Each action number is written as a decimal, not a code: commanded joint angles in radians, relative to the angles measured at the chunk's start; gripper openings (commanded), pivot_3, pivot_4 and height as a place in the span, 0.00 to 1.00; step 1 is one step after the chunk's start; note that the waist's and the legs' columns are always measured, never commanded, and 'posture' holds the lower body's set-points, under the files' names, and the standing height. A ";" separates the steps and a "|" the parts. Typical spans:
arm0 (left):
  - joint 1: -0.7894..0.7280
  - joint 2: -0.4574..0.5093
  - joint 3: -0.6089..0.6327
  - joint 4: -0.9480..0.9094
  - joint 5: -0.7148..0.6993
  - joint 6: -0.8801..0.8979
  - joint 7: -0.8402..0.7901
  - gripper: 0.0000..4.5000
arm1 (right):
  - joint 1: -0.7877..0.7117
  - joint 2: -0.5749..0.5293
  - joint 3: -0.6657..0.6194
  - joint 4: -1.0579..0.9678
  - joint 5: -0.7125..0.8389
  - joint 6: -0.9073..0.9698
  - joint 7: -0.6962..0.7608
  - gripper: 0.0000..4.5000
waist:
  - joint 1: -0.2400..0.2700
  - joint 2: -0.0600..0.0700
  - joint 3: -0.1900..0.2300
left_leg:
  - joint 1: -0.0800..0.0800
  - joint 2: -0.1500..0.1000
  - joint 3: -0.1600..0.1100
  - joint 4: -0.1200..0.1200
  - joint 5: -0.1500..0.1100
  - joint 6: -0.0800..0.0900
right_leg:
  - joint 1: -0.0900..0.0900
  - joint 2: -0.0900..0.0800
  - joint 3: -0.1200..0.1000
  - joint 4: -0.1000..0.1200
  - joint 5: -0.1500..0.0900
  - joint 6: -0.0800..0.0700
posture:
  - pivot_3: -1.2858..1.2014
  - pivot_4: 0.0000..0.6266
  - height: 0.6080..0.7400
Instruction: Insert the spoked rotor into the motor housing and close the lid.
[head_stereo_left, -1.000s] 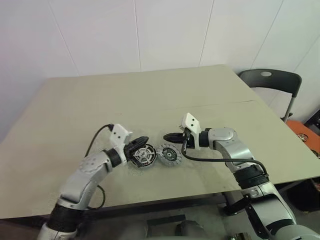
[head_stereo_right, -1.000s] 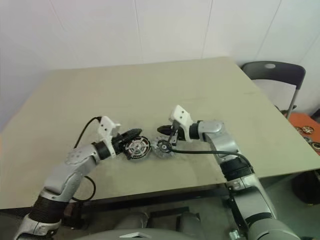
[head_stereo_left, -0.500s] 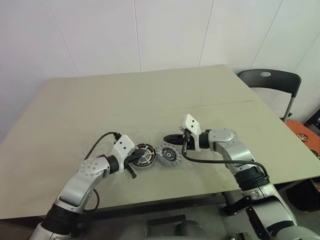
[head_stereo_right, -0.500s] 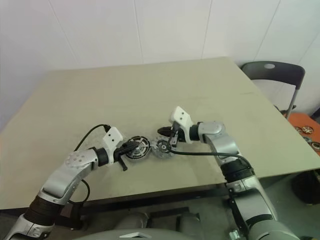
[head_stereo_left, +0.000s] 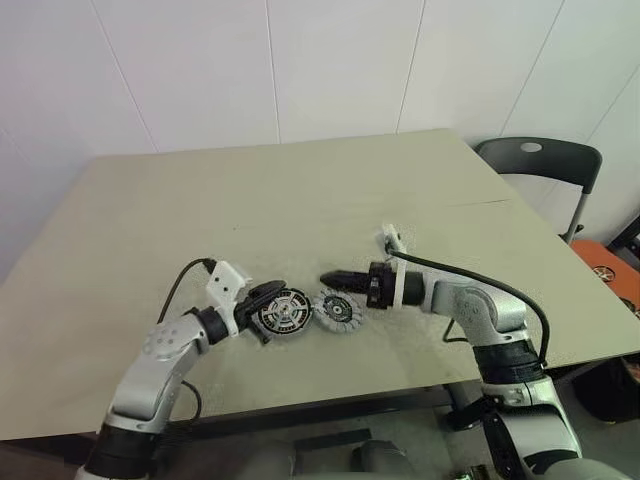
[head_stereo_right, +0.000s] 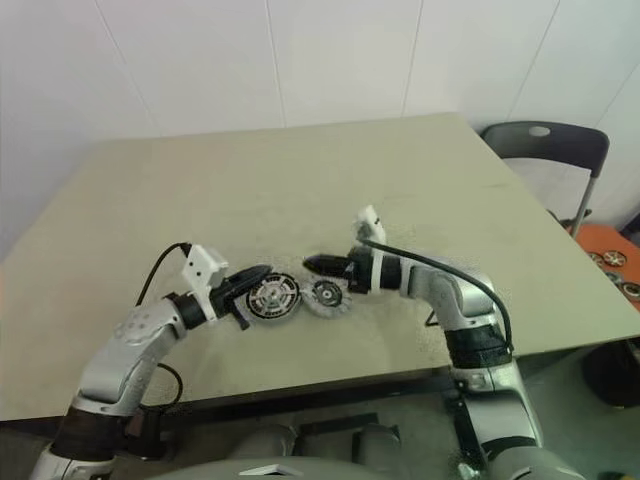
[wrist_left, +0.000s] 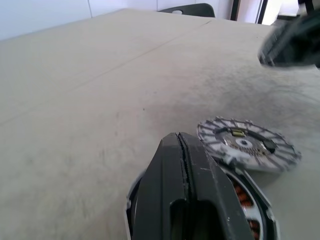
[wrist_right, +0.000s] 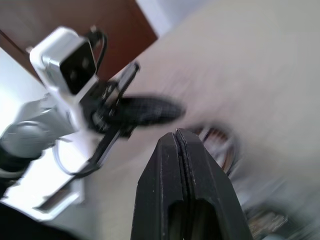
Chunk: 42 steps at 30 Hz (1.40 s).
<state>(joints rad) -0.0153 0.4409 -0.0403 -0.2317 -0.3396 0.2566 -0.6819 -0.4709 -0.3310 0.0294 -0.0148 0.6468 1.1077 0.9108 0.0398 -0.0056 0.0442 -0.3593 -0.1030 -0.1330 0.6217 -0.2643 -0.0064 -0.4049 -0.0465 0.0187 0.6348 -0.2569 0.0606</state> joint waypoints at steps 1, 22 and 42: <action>0.049 0.020 0.046 -0.044 -0.030 -0.072 -0.053 0.01 | 0.015 0.006 -0.048 -0.081 0.100 0.175 -0.071 0.00 | 0.000 0.000 0.000 | 0.000 0.000 0.000 0.000 0.000 0.000 | 0.000 0.000 0.000 0.000 0.000 0.000 | 0.52 0.00 1.00; 0.164 0.024 0.082 -0.081 -0.018 -0.109 -0.022 0.00 | 0.056 0.091 -0.153 -0.024 0.080 0.483 -0.399 0.18 | -0.001 0.001 0.000 | 0.000 0.000 0.001 0.003 0.000 0.001 | 0.002 0.000 0.000 0.000 0.000 0.000 | 0.52 0.00 1.00; 0.147 0.024 0.080 -0.011 -0.003 -0.152 -0.030 0.00 | 0.064 0.290 -0.551 0.045 0.083 0.501 -0.682 0.88 | -0.002 0.008 -0.002 | 0.004 0.000 0.000 0.008 0.000 0.001 | 0.008 0.000 -0.001 0.000 -0.003 0.003 | 0.52 0.00 1.00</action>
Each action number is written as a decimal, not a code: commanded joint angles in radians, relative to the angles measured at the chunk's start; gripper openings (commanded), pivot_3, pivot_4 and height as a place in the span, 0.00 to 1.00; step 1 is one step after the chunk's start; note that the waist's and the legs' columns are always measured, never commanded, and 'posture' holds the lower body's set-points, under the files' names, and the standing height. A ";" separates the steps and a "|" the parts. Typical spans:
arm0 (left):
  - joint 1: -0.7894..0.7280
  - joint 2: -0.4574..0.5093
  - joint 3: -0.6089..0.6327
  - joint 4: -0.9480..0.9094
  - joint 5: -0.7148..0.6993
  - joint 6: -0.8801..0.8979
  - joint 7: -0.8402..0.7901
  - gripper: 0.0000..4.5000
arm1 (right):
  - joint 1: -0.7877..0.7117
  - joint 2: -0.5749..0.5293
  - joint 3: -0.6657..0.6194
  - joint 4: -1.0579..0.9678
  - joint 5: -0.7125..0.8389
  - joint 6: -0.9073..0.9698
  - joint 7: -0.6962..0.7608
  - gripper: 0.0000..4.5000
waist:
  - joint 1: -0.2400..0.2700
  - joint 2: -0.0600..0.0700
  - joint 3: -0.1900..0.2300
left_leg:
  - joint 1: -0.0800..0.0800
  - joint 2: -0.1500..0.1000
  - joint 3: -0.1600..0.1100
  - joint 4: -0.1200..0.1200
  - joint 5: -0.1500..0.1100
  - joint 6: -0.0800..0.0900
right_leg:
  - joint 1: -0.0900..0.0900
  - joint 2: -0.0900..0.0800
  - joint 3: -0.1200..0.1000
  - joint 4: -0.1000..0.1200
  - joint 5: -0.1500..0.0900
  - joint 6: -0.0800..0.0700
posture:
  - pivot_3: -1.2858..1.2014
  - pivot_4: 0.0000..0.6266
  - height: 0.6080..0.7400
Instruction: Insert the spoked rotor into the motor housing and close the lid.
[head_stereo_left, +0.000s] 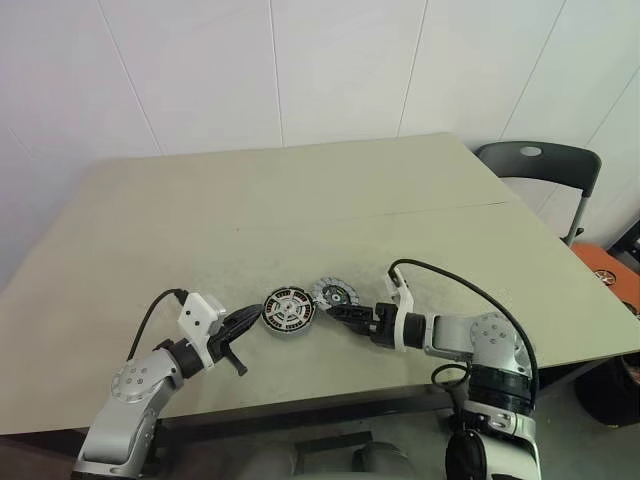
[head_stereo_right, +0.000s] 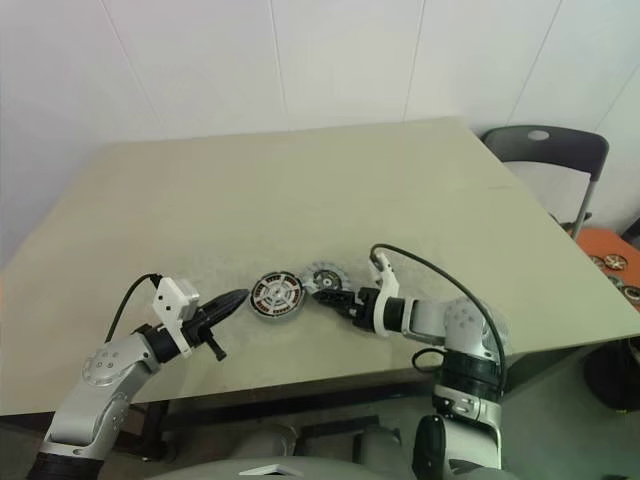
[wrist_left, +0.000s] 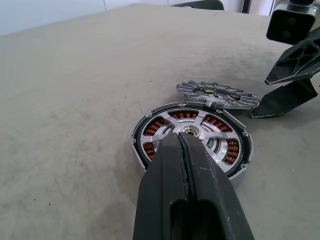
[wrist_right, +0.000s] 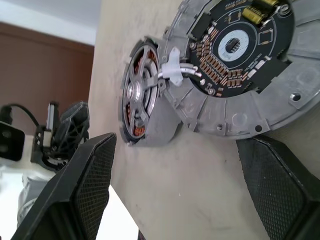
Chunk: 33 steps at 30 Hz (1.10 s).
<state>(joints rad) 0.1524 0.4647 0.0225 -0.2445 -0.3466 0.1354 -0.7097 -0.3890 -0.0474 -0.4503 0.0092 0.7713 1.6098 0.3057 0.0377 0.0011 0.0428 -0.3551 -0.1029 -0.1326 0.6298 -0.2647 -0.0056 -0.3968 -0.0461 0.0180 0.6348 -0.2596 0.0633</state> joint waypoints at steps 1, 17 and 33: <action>-0.025 -0.001 0.015 0.008 0.006 -0.034 -0.003 0.00 | -0.029 0.019 -0.089 0.027 -0.050 -0.007 -0.089 0.88 | -0.001 0.002 -0.001 | 0.000 0.000 0.000 0.000 0.000 0.000 | 0.000 0.000 0.000 0.000 0.000 0.000 | 0.52 0.00 1.00; -0.052 -0.010 0.021 0.046 0.008 -0.060 -0.021 0.00 | -0.138 0.101 -0.080 0.152 -0.063 -0.269 -0.153 0.23 | -0.028 0.007 -0.003 | -0.001 0.000 0.000 -0.002 0.000 0.000 | -0.003 0.000 0.000 0.000 0.005 -0.001 | 0.52 0.00 1.00; -0.055 -0.004 0.049 0.133 0.016 -0.127 -0.055 0.00 | -0.089 -0.120 0.382 -0.039 -0.210 -0.611 0.149 0.00 | -0.028 0.010 -0.002 | -0.003 0.000 0.000 -0.004 0.000 0.000 | -0.005 0.000 0.000 -0.001 0.005 -0.001 | 0.52 0.00 1.00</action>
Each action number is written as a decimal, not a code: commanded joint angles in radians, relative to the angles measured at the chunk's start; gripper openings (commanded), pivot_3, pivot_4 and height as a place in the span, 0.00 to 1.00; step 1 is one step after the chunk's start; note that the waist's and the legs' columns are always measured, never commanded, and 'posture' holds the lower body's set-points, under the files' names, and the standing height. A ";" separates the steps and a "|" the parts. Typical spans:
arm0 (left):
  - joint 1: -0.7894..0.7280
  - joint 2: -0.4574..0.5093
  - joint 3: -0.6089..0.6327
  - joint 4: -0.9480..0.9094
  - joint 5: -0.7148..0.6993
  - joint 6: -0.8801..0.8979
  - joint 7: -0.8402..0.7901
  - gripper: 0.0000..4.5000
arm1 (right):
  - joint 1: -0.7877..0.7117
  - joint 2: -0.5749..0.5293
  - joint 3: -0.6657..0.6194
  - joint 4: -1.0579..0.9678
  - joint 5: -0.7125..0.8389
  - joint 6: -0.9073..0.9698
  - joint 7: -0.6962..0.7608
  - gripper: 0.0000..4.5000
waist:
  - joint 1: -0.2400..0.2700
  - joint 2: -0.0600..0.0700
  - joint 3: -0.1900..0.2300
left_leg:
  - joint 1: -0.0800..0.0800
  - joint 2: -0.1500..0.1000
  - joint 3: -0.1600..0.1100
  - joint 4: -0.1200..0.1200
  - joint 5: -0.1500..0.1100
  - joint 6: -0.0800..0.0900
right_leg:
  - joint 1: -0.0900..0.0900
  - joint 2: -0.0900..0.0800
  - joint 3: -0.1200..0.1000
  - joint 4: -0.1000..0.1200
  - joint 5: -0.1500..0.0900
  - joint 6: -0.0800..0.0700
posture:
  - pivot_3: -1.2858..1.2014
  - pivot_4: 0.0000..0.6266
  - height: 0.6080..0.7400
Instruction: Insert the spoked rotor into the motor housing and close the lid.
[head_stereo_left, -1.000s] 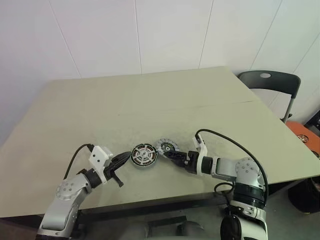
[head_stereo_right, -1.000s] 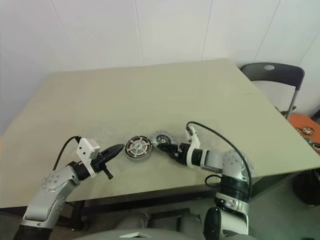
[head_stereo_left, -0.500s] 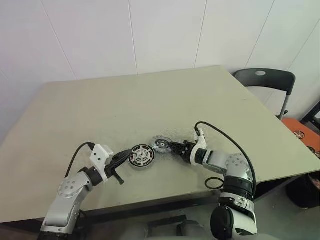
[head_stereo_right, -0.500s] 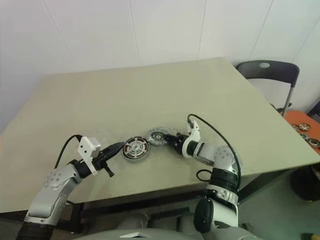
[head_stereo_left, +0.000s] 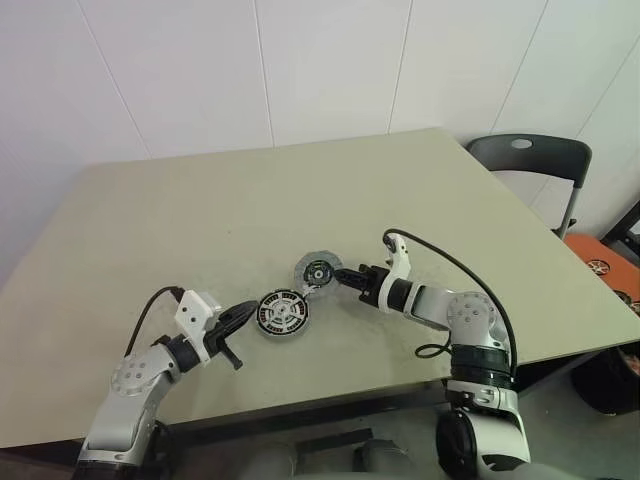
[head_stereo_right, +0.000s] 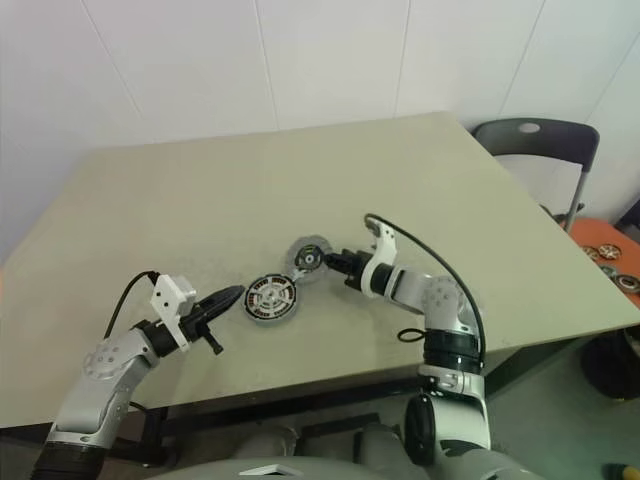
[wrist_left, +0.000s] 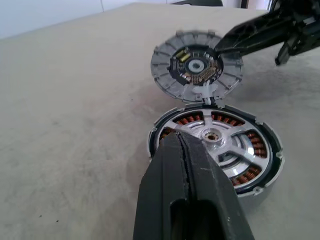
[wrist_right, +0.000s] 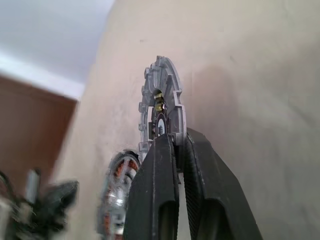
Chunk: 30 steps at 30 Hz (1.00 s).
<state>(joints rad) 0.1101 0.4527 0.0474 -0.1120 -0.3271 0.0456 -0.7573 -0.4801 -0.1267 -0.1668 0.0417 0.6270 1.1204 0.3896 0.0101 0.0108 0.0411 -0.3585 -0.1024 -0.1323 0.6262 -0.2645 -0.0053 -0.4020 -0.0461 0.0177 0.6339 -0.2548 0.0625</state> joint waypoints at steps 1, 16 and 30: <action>-0.014 0.008 0.025 0.005 -0.003 -0.041 -0.009 0.00 | 0.007 -0.062 0.137 -0.083 -0.094 -0.165 0.085 0.00 | 0.000 0.000 0.000 | 0.000 0.000 0.000 0.000 0.000 0.000 | 0.000 0.000 0.000 0.000 0.000 0.000 | 0.52 0.00 1.00; -0.028 0.011 0.030 0.047 0.008 -0.063 -0.009 0.00 | 0.017 -0.254 0.379 -0.108 -0.354 -0.742 0.356 0.00 | 0.004 -0.003 0.002 | 0.000 0.000 0.000 0.001 0.000 0.000 | 0.001 0.000 0.000 -0.001 -0.002 0.003 | 0.52 0.00 1.00; -0.069 0.018 0.026 0.032 0.024 -0.020 0.016 0.00 | -0.031 -0.288 0.350 -0.096 -0.255 -0.700 0.574 0.39 | 0.004 -0.004 0.002 | 0.000 0.000 0.000 0.000 0.000 0.000 | 0.001 0.000 0.000 -0.001 0.000 0.000 | 0.52 0.00 1.00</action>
<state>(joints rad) 0.0602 0.4556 0.0579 -0.0458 -0.3049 0.0200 -0.7517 -0.4846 -0.4163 0.2088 -0.0359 0.3437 0.4086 0.9520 0.0144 0.0069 0.0429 -0.3584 -0.1022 -0.1325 0.6268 -0.2647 -0.0053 -0.4012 -0.0461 0.0174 0.6331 -0.2547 0.0624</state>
